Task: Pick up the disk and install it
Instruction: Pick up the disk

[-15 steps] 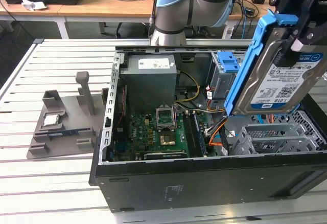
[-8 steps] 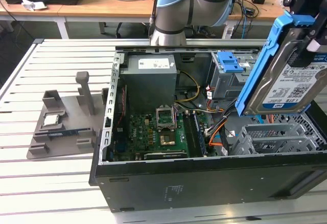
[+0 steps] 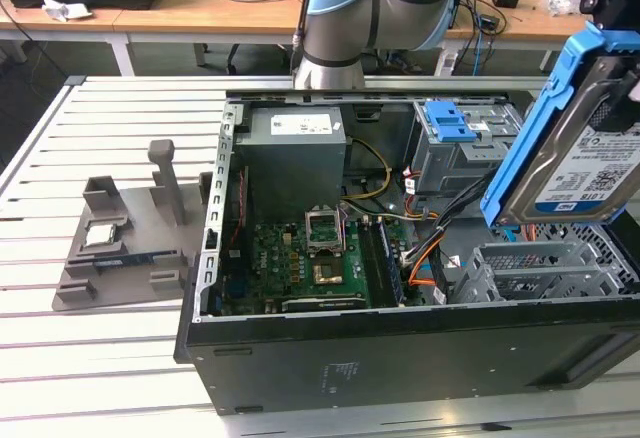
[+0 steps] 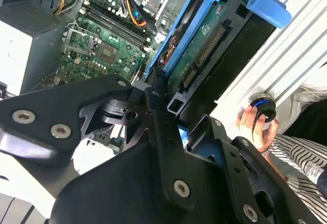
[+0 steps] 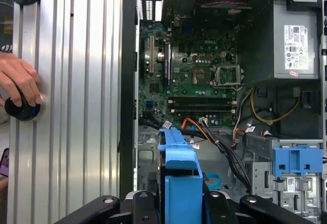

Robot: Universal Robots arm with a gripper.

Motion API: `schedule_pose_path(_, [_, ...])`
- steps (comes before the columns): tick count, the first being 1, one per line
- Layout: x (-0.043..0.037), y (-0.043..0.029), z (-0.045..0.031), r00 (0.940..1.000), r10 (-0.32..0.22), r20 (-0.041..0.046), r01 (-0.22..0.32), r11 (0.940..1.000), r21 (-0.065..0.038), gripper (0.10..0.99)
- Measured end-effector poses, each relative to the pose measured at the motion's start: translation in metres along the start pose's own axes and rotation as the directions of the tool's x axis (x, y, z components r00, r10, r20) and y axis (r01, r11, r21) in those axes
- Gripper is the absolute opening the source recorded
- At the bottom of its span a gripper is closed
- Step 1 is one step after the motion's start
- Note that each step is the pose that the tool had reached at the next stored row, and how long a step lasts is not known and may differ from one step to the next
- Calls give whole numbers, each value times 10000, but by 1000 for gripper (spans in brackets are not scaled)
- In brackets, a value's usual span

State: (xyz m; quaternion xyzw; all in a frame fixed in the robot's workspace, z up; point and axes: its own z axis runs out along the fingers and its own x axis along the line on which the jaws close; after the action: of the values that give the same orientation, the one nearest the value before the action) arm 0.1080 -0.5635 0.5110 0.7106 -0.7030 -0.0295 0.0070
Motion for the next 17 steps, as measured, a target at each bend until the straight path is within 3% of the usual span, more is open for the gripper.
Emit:
schedule_pose_path(13, [14, -284, -7, 10000, -1, 0, 1, 10000, -5, 365])
schedule_pose_path(17, [20, -416, -10, 10000, 0, -1, 0, 10000, -8, 365])
